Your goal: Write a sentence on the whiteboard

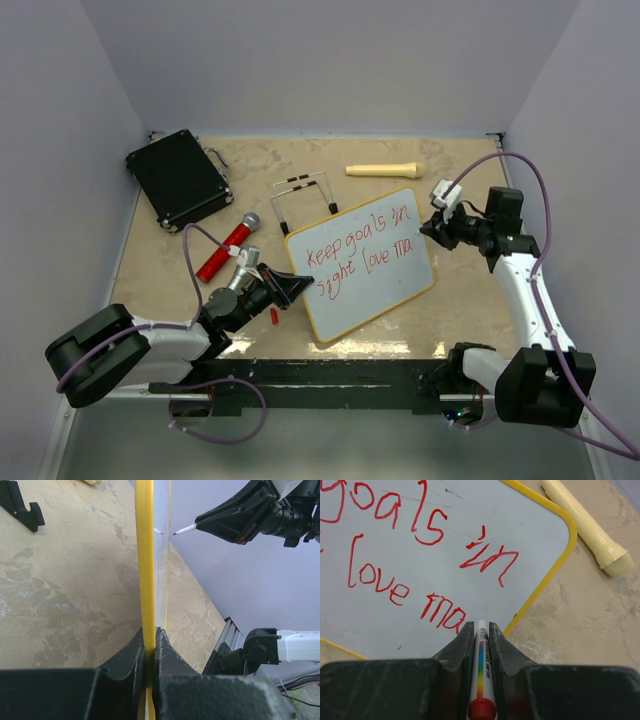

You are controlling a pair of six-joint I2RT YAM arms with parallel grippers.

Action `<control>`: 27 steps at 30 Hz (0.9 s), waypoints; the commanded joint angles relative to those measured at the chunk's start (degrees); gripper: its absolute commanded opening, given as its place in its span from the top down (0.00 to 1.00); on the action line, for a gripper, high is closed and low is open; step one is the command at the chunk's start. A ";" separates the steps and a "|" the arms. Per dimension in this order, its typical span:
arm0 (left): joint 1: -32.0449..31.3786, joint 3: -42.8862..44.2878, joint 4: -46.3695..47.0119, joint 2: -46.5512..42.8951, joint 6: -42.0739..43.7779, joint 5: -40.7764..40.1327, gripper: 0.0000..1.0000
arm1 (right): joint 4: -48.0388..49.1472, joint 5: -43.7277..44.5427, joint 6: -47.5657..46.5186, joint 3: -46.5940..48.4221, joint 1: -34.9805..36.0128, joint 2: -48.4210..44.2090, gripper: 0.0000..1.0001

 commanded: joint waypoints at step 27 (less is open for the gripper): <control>0.26 -3.67 5.43 1.32 2.62 0.95 1.00 | 2.99 -2.14 1.09 -0.82 -0.17 0.52 1.00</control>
